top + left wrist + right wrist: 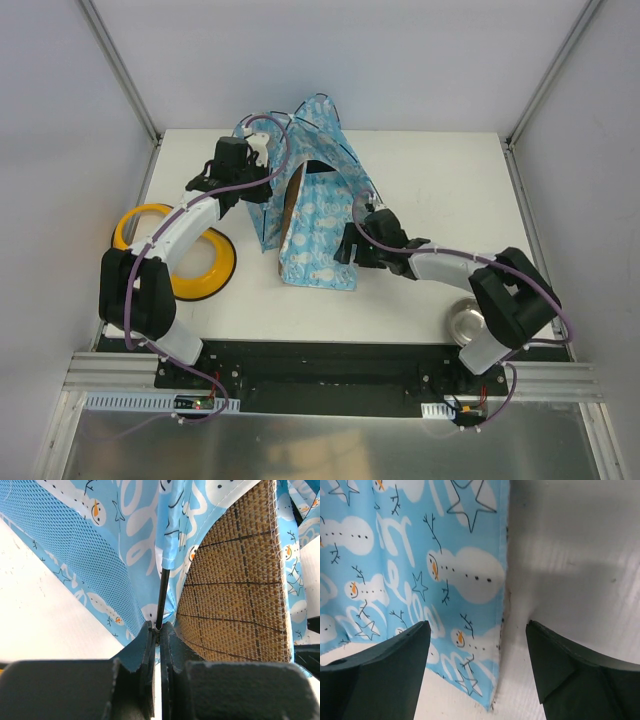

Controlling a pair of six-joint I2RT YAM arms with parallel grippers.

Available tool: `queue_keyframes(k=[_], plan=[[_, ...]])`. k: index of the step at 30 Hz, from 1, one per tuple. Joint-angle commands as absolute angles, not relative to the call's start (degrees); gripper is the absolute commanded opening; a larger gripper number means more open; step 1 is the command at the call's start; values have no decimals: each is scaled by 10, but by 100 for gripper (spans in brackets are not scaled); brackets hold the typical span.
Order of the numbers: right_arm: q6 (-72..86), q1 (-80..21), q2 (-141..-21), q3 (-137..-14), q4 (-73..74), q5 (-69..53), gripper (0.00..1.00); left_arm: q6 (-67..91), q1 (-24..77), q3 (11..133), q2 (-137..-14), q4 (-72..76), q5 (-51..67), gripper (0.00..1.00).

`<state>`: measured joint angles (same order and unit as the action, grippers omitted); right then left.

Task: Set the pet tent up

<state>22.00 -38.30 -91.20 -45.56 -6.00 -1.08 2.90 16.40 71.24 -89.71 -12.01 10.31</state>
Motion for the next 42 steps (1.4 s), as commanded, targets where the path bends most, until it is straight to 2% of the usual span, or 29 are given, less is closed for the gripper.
queue_keyframes(k=[1,4,7,8,11,16,24,25,27,30,33,37,42], plan=[[221,-376,-954,-487,-135,-57,77,33,162,726,-908,-122,112,0],[228,-377,-948,-490,-141,-39,45,33,162,727,-910,-125,113,0],[222,-377,-912,-503,-107,-4,5,27,162,729,-910,-127,113,0],[214,-376,-904,-519,-72,17,0,24,162,730,-910,-129,114,0],[185,-376,-890,-580,-2,33,0,11,163,733,-910,-133,116,0],[125,-371,-963,-776,204,24,0,-11,163,739,-911,-143,118,0],[55,-380,-1102,-959,312,154,0,-18,167,752,-925,-155,134,0],[48,-380,-1115,-969,312,168,2,-18,168,754,-926,-156,134,0],[39,-382,-1122,-976,308,183,16,-18,169,759,-931,-159,132,0],[41,-386,-1093,-954,304,192,54,-12,169,766,-933,-166,120,0],[66,-386,-1035,-904,287,192,74,-5,169,770,-935,-169,115,0],[140,-385,-957,-825,267,199,86,-2,169,776,-937,-170,115,0],[284,-381,-869,-691,204,207,91,35,169,782,-939,-175,113,0]])
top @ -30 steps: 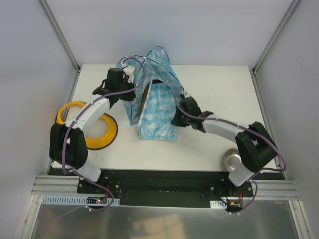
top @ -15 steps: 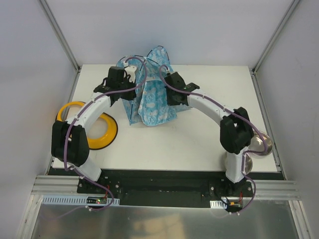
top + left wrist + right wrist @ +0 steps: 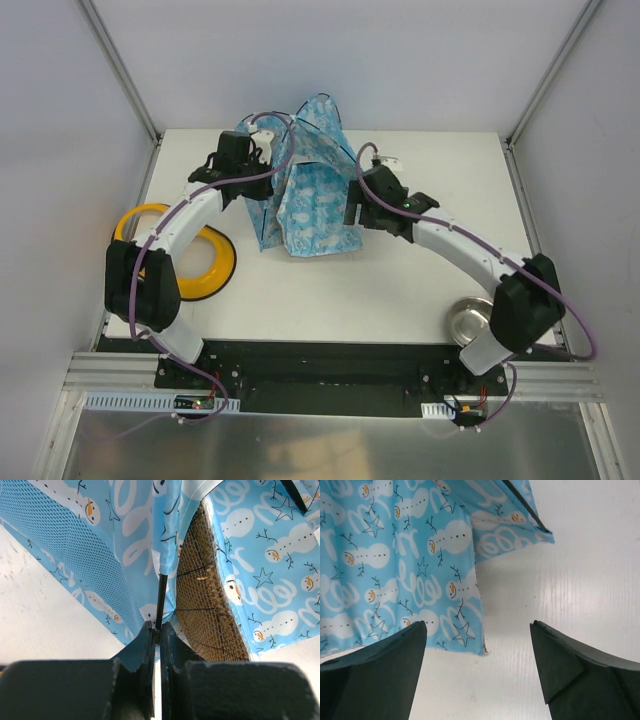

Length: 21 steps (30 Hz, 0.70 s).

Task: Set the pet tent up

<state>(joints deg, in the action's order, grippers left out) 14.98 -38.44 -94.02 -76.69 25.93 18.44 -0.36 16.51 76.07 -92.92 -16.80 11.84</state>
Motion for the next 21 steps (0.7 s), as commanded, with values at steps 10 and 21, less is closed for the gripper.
queue_keyframes(k=[10,21], plan=[[528,-394,-835,-498,-74,127,90,149,169,811,-954,-228,148,0],[477,-420,-949,-532,-215,204,51,125,177,818,-961,-256,141,0]])
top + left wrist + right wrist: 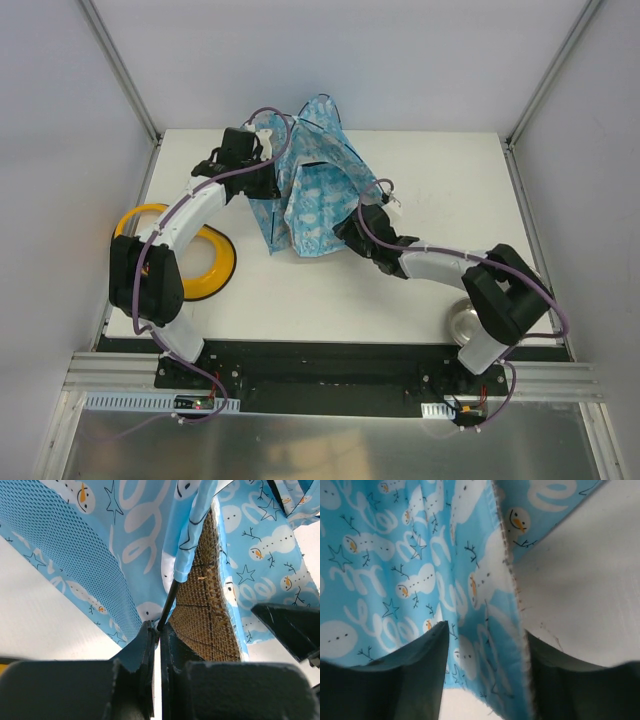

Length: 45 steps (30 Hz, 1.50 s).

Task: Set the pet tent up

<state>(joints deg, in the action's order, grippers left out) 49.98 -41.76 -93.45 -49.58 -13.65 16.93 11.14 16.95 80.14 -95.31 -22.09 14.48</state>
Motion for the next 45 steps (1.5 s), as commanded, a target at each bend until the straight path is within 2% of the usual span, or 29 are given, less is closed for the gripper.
queue_keyframes(k=[1,3,4,6,16,24,26,30,31,35,37,39,45], plan=[[462,-421,-951,-538,-215,205,39,120,177,819,-962,-260,136,0],[412,-424,-948,-543,-214,231,13,111,178,824,-962,-269,133,0],[391,-426,-946,-545,-217,238,6,106,177,825,-962,-273,132,0],[324,-425,-946,-544,-249,237,0,99,178,832,-964,-286,134,0],[82,-421,-1027,-657,-258,201,0,53,185,868,-977,-344,130,0],[-46,-413,-1080,-698,-298,236,0,33,191,879,-983,-368,112,0],[-64,-410,-1089,-712,-285,249,5,31,191,883,-986,-374,106,0],[-53,-405,-1080,-730,-230,280,26,30,191,893,-989,-381,91,0],[-44,-405,-1070,-725,-224,281,32,29,191,895,-989,-383,88,0],[-18,-404,-1023,-698,-195,301,69,33,192,906,-996,-387,80,0],[-1,-403,-999,-693,-169,321,76,38,191,912,-1001,-388,78,0],[41,-401,-970,-689,-123,321,79,41,191,917,-1004,-390,75,0],[110,-400,-859,-648,-38,242,84,47,192,922,-1005,-396,70,0]])
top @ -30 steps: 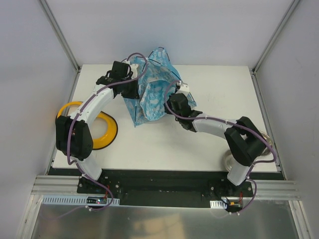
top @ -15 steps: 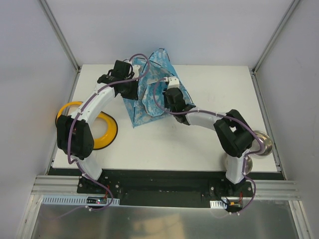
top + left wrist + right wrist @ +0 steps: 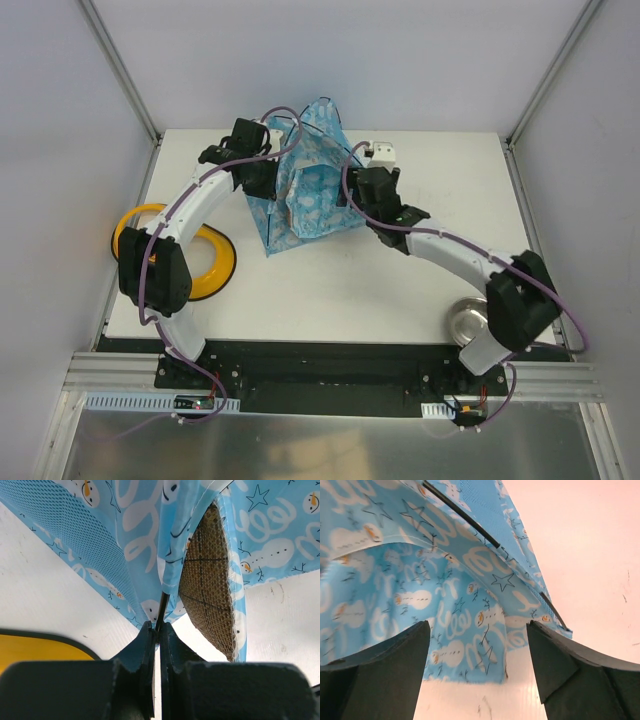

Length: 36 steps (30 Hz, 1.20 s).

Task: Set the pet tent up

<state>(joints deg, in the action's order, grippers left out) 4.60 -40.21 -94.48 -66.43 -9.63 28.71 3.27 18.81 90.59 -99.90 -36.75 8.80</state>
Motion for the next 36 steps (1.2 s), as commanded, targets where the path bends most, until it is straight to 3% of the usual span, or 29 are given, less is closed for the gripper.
queue_keyframes(k=[1,5,9,21,23,25,28,29,36], plan=[[135,-401,-849,-644,-22,230,84,49,191,922,-1005,-397,70,0],[344,-401,-826,-607,15,217,85,60,191,919,-1001,-398,65,0],[479,-414,-853,-547,-60,226,85,69,191,913,-997,-398,67,0],[444,-425,-1009,-569,-253,241,82,78,191,900,-996,-398,90,0],[439,-424,-1024,-584,-251,245,71,78,191,901,-996,-398,91,0],[432,-425,-1031,-598,-247,242,52,76,191,903,-996,-398,91,0],[398,-425,-1030,-613,-236,257,8,74,191,903,-994,-398,94,0],[376,-423,-1027,-619,-234,257,0,71,191,902,-992,-398,95,0],[148,-408,-1047,-685,-205,233,0,52,191,895,-984,-407,112,0]])
